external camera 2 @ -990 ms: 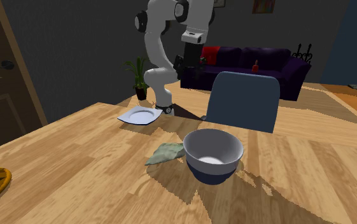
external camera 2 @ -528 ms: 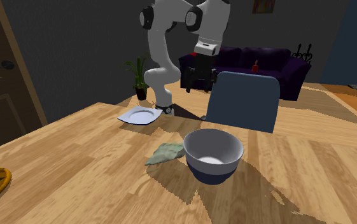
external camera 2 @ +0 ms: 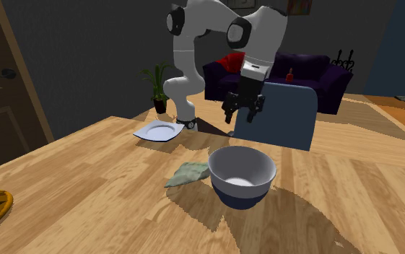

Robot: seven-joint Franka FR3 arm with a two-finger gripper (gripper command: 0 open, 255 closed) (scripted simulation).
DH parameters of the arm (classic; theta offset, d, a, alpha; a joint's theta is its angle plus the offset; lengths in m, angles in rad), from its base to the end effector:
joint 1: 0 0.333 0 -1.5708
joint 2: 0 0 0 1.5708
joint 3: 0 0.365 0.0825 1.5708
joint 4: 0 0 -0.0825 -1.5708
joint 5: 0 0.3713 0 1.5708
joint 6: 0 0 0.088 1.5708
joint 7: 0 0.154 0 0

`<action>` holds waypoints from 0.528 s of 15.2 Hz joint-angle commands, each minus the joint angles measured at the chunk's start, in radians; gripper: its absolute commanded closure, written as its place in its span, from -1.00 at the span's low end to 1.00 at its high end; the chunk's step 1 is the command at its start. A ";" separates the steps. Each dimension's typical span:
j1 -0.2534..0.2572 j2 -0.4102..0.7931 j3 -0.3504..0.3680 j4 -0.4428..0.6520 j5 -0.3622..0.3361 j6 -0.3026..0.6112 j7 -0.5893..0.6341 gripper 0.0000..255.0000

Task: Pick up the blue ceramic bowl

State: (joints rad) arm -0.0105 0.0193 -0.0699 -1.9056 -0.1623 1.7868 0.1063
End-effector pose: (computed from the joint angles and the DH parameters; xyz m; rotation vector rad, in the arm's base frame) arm 0.5295 -0.0638 0.4820 2.9685 -0.2095 -0.2027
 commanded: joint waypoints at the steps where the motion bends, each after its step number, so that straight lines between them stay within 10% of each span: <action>1: 0.000 0.082 0.000 0.079 -0.005 0.006 -0.005 -1.00; 8: -0.003 0.371 -0.001 0.397 -0.017 -0.014 -0.030 -1.00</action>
State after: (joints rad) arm -0.0146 0.3360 -0.0718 -1.5681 -0.1785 1.7771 0.0772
